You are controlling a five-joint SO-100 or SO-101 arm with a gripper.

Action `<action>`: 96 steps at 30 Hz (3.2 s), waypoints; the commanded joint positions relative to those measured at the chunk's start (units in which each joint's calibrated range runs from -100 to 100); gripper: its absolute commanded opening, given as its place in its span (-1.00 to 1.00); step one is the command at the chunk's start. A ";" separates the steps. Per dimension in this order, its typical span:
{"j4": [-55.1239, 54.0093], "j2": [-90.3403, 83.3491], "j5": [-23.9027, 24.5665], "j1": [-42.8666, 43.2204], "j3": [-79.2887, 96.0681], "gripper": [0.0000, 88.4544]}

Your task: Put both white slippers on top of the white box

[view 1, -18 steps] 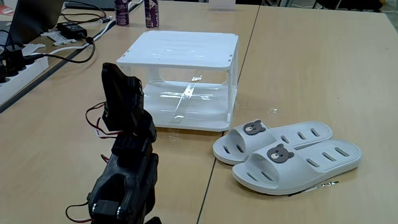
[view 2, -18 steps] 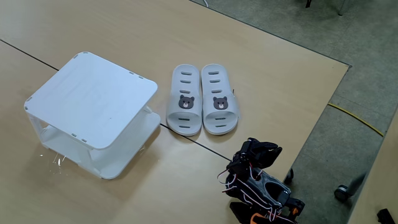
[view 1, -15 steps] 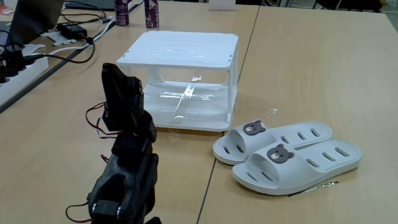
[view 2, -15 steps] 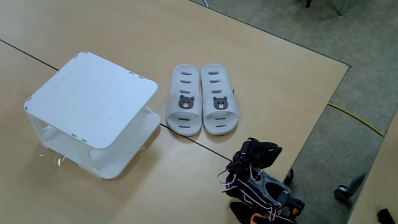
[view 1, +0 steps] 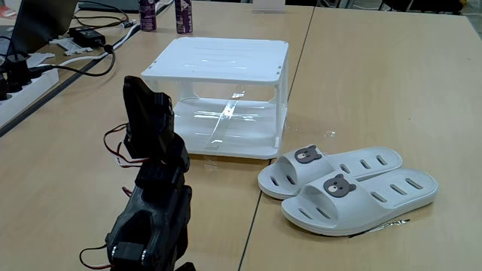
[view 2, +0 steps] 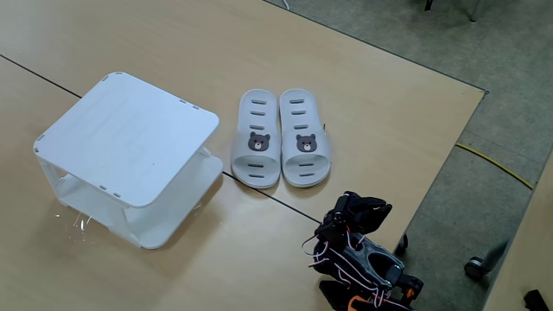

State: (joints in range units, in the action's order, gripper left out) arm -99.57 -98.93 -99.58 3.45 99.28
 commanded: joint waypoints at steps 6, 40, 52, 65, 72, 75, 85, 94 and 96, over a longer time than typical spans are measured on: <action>0.09 -0.06 -0.42 0.42 0.54 -0.98; 0.09 -0.06 -0.42 0.42 0.54 -0.98; 0.09 -0.06 -0.42 0.42 0.54 -0.98; 0.17 22.49 -0.42 -0.24 0.72 -0.98; 0.35 57.99 -0.42 -0.24 -0.45 -0.98; 0.35 70.53 -0.42 -0.24 -0.45 -0.98; 0.35 101.91 -0.42 -0.81 0.18 -0.98; 0.35 122.11 -0.42 -4.19 -4.78 -0.98; 0.35 123.96 -0.42 -7.56 -6.77 -0.98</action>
State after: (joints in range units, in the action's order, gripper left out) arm -98.80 22.06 -99.58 0.37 93.98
